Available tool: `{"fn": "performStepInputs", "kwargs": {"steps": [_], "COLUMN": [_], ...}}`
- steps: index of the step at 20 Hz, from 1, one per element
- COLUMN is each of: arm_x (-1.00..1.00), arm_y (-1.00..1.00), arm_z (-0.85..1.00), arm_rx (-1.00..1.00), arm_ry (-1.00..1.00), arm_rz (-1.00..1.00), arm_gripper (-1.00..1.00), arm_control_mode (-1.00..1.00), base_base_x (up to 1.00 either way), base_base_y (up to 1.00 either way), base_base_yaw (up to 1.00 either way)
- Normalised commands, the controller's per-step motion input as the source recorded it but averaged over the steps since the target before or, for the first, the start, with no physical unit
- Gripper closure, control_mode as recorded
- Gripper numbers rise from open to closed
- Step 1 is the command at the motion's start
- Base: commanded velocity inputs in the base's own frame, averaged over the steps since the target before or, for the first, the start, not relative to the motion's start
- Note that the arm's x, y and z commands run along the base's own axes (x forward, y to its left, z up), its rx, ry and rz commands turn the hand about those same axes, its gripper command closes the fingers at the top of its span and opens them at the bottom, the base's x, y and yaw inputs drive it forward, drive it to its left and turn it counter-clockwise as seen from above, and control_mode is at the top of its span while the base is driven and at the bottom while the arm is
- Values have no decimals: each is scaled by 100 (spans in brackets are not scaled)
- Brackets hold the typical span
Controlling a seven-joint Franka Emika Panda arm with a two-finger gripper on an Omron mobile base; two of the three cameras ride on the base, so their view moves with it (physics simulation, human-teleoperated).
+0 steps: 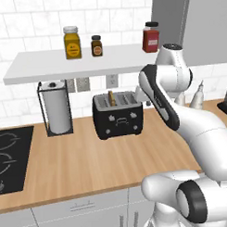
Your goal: Start the toaster. Once the lever pops up, take the bread to the plate on the dining counter.
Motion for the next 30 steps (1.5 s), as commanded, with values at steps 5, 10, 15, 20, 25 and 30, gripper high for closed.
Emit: {"fn": "performStepInputs", "kwargs": {"steps": [5, 10, 15, 20, 25, 30], "arm_x": [6, 13, 9, 18, 17, 16], "arm_y": [35, 61, 51, 44, 42, 20], "arm_z": [0, -6, -11, -11, -11, -19], "arm_rx": [-1, -4, -3, -1, -1, -1], "arm_ry": [-4, -2, 0, 0, 0, 0], "arm_rz": [-1, -1, -2, -2, -1, 0], "arm_gripper": [-100, -100, -100, 100, 100, 100], "arm_control_mode": [-100, -100, -100, -100, -100, -100], "base_base_x": [0, 0, 0, 0, 0, 0], "base_base_y": [0, 0, 0, 0, 0, 0], "base_base_yaw": [0, 0, 0, 0, 0, 0]}}
